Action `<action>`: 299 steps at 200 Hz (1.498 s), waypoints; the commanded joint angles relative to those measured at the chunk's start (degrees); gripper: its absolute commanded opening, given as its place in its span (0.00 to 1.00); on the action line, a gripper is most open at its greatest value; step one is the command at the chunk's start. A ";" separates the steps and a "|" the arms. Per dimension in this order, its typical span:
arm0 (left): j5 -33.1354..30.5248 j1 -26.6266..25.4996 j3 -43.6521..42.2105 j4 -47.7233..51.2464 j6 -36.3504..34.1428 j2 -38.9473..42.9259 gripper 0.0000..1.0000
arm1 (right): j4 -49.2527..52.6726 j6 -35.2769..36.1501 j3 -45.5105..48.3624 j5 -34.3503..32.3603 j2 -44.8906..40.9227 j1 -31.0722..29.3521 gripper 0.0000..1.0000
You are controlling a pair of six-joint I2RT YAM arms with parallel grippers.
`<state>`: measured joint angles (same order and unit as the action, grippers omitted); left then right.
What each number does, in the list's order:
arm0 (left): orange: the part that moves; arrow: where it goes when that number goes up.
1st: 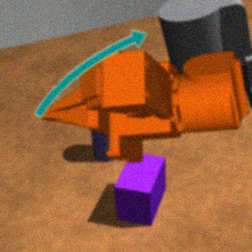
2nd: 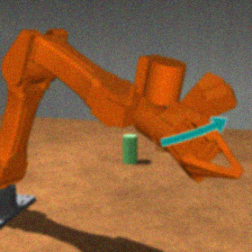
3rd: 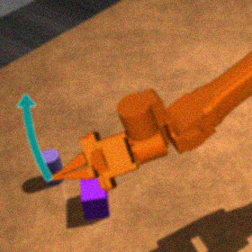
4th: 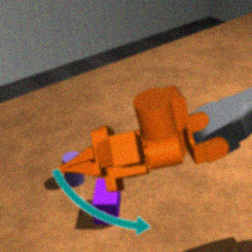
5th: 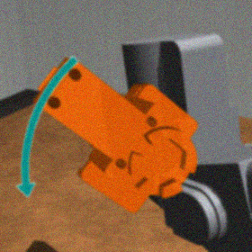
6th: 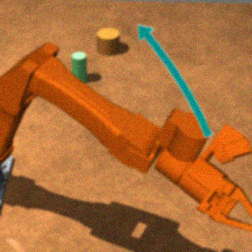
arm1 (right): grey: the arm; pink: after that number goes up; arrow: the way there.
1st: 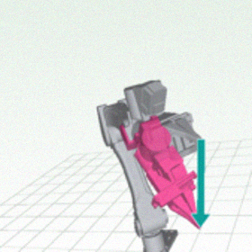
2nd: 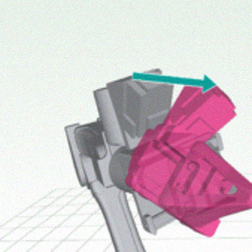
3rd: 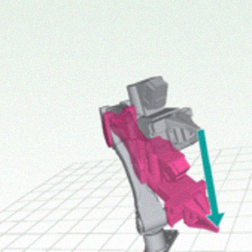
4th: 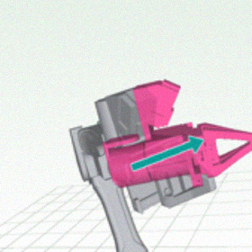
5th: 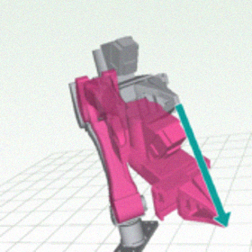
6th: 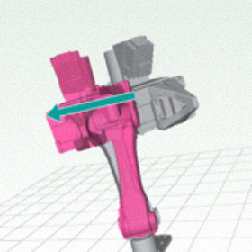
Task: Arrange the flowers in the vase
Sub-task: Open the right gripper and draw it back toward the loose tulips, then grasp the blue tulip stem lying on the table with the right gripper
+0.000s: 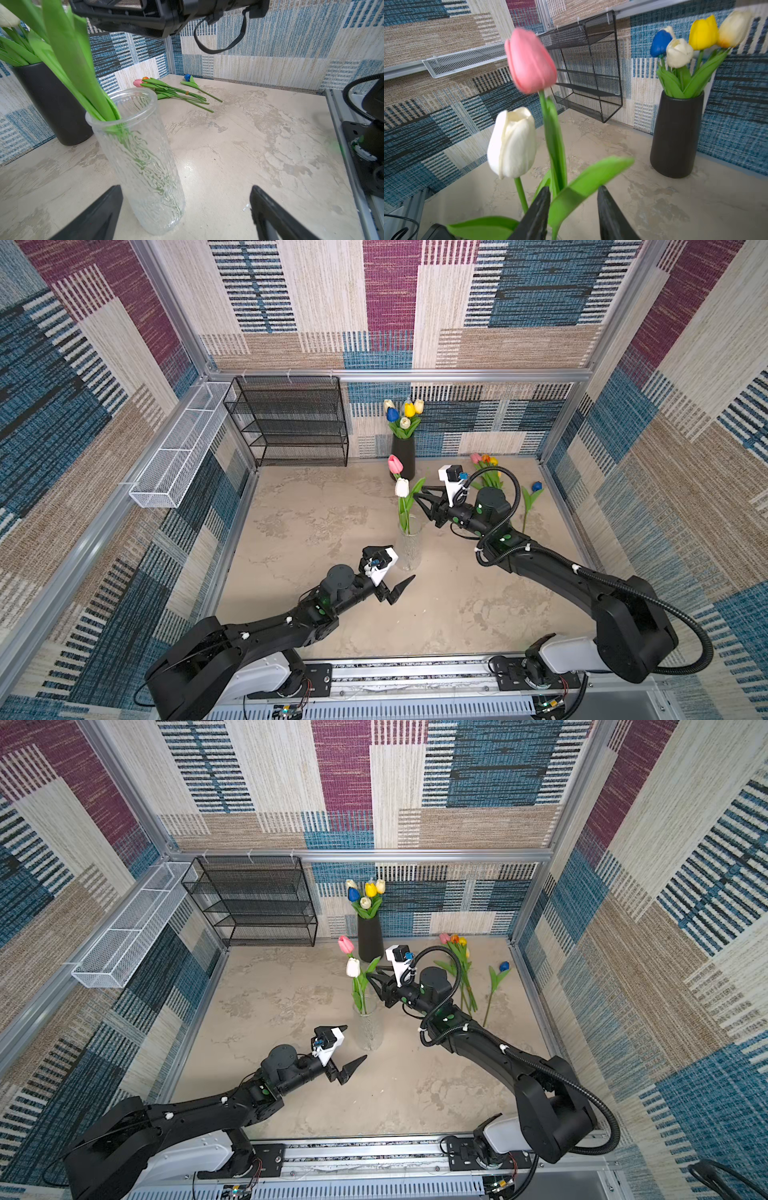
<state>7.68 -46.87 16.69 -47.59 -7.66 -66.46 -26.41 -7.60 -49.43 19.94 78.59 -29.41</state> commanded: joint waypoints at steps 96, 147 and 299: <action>0.81 0.04 -1.07 -2.64 -0.42 1.50 0.98 | 14.74 -1.88 -7.25 -22.46 -9.43 6.42 0.56; 4.01 -0.06 -1.22 -2.63 -0.42 2.65 0.99 | 32.44 -9.47 -13.77 -16.37 1.68 29.66 0.54; 6.12 -0.08 1.05 -0.66 -0.34 -0.77 0.99 | 47.76 -6.42 -25.23 -23.58 33.63 44.92 0.50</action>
<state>12.62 -46.98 17.12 -47.59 -7.68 -66.87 16.08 -15.22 -72.16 1.21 109.54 15.46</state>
